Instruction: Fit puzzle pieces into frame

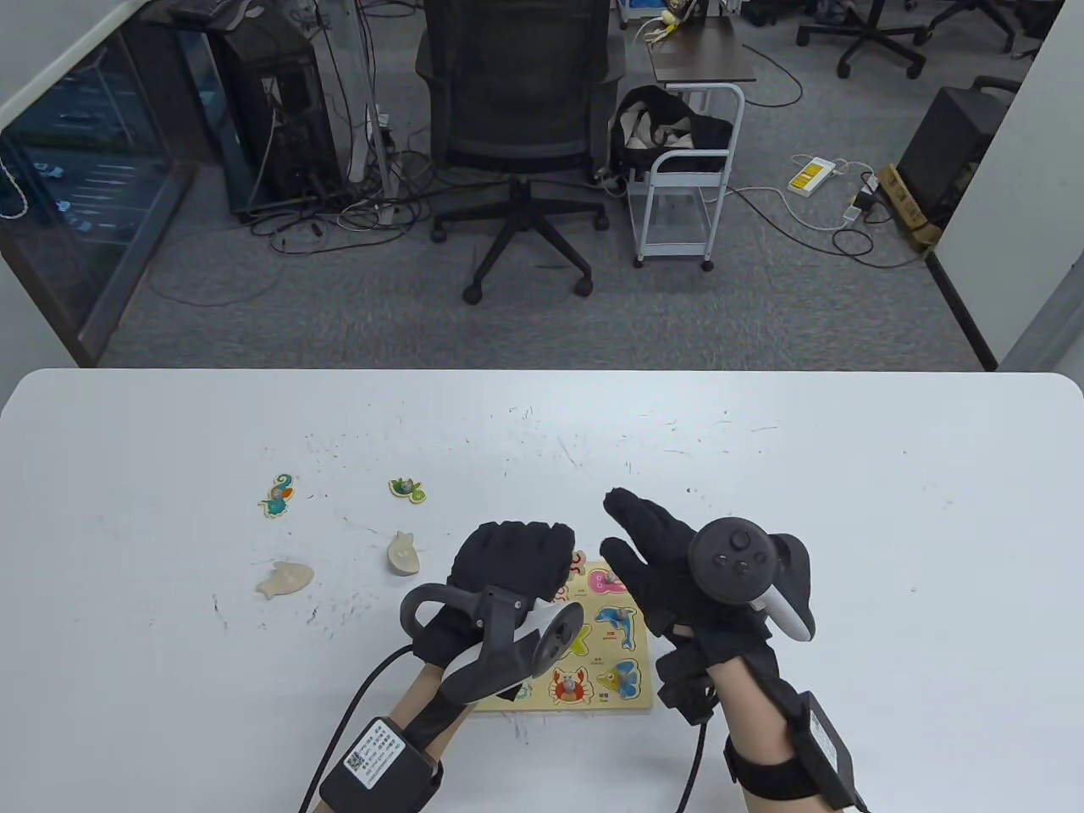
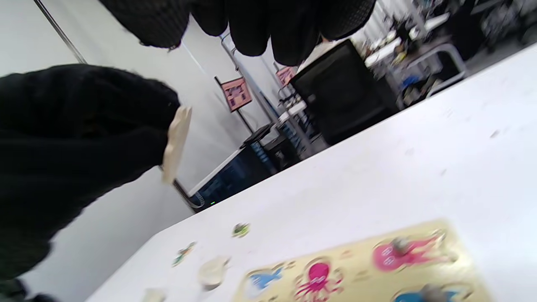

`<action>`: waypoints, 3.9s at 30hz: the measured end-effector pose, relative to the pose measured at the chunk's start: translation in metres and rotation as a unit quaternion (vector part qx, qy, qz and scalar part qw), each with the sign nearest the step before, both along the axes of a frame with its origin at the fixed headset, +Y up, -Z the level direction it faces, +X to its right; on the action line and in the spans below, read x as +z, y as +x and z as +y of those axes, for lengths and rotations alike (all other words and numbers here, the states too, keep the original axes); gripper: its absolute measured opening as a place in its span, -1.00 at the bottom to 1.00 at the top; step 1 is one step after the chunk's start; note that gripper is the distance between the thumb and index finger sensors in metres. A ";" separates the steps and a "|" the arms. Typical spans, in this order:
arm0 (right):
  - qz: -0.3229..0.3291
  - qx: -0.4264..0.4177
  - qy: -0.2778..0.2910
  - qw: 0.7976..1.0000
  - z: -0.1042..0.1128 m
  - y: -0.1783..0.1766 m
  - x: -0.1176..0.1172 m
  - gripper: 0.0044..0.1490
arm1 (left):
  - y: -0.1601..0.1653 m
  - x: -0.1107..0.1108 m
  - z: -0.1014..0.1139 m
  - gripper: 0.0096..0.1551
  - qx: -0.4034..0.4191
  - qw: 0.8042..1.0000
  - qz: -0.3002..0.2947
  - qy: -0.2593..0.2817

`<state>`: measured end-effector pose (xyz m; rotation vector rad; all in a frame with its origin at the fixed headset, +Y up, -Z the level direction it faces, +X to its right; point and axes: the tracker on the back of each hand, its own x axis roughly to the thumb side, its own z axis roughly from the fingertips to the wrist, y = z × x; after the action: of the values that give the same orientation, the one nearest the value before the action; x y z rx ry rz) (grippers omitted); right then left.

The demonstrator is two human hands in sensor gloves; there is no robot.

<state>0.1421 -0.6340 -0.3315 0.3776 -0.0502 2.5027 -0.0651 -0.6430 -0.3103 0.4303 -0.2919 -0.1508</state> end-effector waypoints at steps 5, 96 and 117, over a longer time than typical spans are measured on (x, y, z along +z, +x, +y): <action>-0.083 0.085 0.050 0.992 0.004 0.010 0.002 -0.20 | 0.003 -0.018 -0.006 -0.49 -0.023 0.999 0.017 -0.042; -0.140 0.098 -0.001 0.985 -0.007 0.045 -0.014 -0.18 | -0.118 -0.109 -0.103 -0.09 -0.140 0.894 0.229 -0.358; -0.137 0.110 -0.006 0.985 -0.009 0.041 -0.017 -0.20 | -0.127 -0.105 -0.113 -0.34 -0.075 0.925 0.210 -0.307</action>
<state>0.1834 -0.6430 -0.3484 0.0321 -0.1091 2.7557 -0.1918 -0.7563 -0.4152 -0.2530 0.0610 -0.2849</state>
